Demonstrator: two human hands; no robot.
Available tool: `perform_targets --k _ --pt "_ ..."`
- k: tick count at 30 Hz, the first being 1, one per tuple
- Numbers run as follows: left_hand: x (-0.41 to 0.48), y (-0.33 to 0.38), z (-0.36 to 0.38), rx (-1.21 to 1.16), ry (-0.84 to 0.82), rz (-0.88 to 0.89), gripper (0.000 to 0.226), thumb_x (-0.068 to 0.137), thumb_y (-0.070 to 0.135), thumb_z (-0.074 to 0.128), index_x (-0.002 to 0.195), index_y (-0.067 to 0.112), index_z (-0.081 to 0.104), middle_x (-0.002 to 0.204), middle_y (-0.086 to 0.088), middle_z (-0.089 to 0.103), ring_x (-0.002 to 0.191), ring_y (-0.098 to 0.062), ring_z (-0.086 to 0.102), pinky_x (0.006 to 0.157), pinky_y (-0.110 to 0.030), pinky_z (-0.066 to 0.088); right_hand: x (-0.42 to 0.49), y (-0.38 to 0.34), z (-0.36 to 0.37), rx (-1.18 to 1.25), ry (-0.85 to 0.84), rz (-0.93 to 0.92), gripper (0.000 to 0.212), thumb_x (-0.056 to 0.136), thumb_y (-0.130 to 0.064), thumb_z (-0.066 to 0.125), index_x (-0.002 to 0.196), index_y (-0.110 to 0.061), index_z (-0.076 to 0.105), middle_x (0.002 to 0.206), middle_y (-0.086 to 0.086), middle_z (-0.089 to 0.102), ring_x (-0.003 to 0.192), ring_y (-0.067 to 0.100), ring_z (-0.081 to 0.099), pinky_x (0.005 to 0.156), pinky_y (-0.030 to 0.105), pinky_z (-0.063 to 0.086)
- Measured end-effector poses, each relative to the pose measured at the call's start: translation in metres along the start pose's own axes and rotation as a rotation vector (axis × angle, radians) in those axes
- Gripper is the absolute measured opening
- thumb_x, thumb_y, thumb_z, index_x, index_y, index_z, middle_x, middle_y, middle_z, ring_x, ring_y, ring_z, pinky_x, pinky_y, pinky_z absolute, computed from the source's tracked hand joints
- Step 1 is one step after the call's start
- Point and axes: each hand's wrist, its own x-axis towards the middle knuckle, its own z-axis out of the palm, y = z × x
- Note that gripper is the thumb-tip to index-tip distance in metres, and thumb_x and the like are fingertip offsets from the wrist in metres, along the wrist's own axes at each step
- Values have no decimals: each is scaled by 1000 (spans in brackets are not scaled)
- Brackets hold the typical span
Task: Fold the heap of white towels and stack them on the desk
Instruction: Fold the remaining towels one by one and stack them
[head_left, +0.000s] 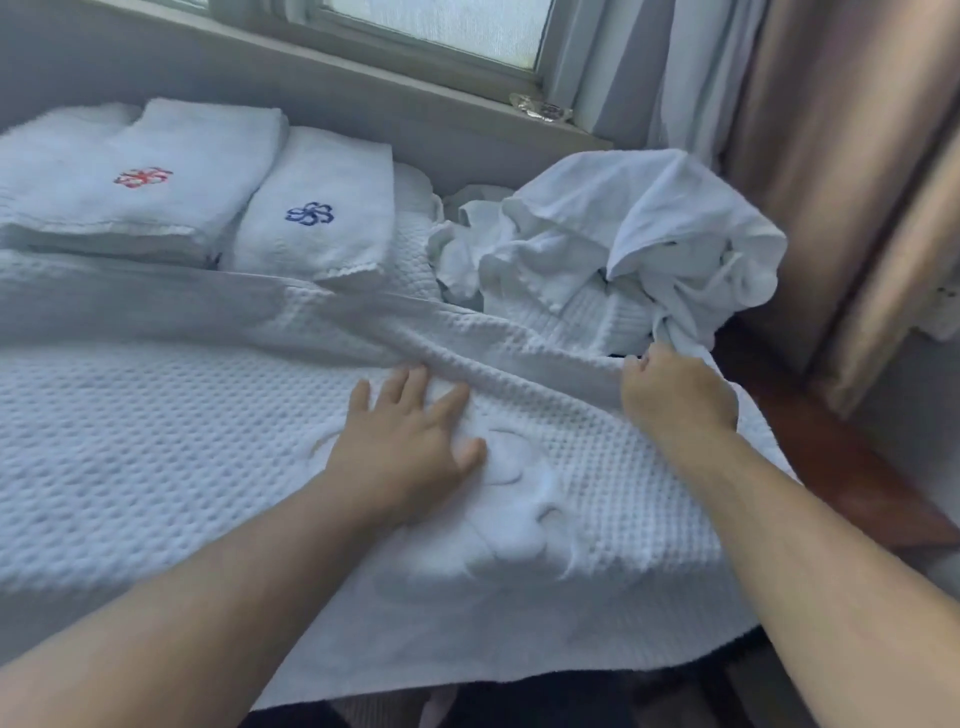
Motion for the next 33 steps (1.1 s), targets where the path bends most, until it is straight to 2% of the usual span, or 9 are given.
perform_targets --k 4,10,13,16,20,25,28,31,33 --pt "-11 -6 -2 -1 2 3 70 93 68 24 156 42 12 169 -3 1 154 -20 -2 123 -49 -3 47 -34 -11 58 -267 -118 33 103 -25 37 124 -14 60 126 14 63 96 30 55 80 38 42" --pt "-11 -4 -4 -17 35 -6 67 94 66 25 155 42 16 169 -2 4 154 -19 1 124 -48 -2 74 -50 -11 -275 -403 -99 65 87 -77 49 74 -14 57 91 3 61 93 28 59 82 39 49" --pt "-10 -5 -3 -19 38 -7 67 93 66 25 155 42 17 168 -2 5 154 -19 2 123 -48 -1 68 -48 -2 -293 -592 -20 86 87 -85 32 119 -13 65 124 11 61 119 33 58 101 43 47" --pt "-11 -4 -3 -29 36 -3 67 91 66 24 154 43 18 168 -2 5 154 -19 2 124 -48 -1 52 -45 4 -152 -739 21 76 99 -70 28 154 -19 38 158 10 38 140 31 41 114 42 33" --pt "-11 -4 -4 -27 32 -10 68 91 66 22 155 43 17 168 -2 5 154 -18 2 124 -47 -1 43 -34 -4 -187 -723 -45 49 107 -46 36 116 -7 63 115 7 63 100 25 60 82 33 43" --pt "-13 -3 -6 -24 27 -11 69 92 66 21 156 42 15 169 -1 4 154 -19 1 124 -46 -2 36 -32 -7 85 -681 179 39 104 -22 49 69 -5 54 59 7 54 49 19 45 44 24 35" --pt "-12 -4 -6 -5 1 -7 69 93 66 19 157 43 11 169 -1 -1 154 -20 -2 124 -47 -3 48 -28 -23 404 -404 334 28 99 -16 57 84 4 69 61 12 64 46 23 58 38 19 40" --pt "-11 -3 -5 27 -14 10 68 95 65 19 158 41 8 169 0 -4 154 -20 -3 123 -49 -3 45 -23 -31 748 209 349 47 103 -31 40 111 4 70 103 21 71 92 34 67 69 27 44" --pt "-9 -3 -5 43 -20 13 67 95 65 18 158 41 7 169 -1 -5 154 -21 -4 123 -50 -3 29 -20 -22 873 284 297 51 104 -37 37 108 1 72 101 15 71 90 30 62 73 26 35"
